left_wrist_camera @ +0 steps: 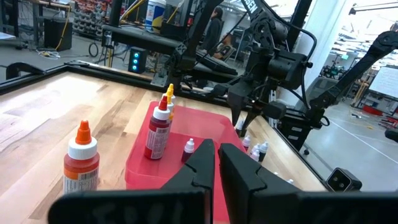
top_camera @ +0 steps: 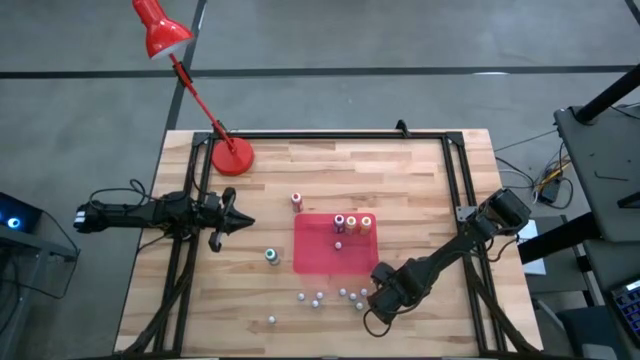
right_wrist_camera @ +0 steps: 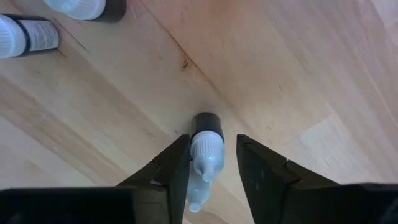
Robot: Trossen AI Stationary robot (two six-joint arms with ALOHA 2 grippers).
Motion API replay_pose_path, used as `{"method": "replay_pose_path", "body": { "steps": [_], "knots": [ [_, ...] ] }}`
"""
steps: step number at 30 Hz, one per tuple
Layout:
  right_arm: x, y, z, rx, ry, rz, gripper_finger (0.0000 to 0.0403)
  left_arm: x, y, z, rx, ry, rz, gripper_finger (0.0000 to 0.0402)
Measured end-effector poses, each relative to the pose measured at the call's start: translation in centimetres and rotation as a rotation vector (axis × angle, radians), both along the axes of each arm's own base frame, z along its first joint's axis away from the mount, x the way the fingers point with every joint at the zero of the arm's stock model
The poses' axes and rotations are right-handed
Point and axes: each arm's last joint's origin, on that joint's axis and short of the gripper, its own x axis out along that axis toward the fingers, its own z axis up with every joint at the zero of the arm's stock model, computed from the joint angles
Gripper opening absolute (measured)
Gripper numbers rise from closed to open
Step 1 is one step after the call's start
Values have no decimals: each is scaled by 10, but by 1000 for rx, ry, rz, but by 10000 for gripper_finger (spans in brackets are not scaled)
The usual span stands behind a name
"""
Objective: Pick & Place food coloring
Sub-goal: Put the small green food coloring bottle into the container
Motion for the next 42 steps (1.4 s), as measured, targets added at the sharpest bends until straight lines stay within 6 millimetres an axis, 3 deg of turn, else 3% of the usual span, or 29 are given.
{"method": "replay_pose_path", "body": {
  "steps": [10, 19, 31, 37, 42],
  "knots": [
    [-1, -1, -1, -2, 2, 7, 63, 0, 0, 0, 0, 0, 0, 0],
    [-4, -5, 19, 13, -50, 37, 64, 0, 0, 0, 0, 0, 0, 0],
    [-15, -11, 82, 114, -239, 151, 65, 0, 0, 0, 0, 0, 0, 0],
    [0, -14, 113, 139, -356, 241, 65, 0, 0, 0, 0, 1, 0, 0],
    [18, -17, 127, 133, -414, 311, 65, 0, 0, 0, 0, 0, 0, 0]
  ]
}}
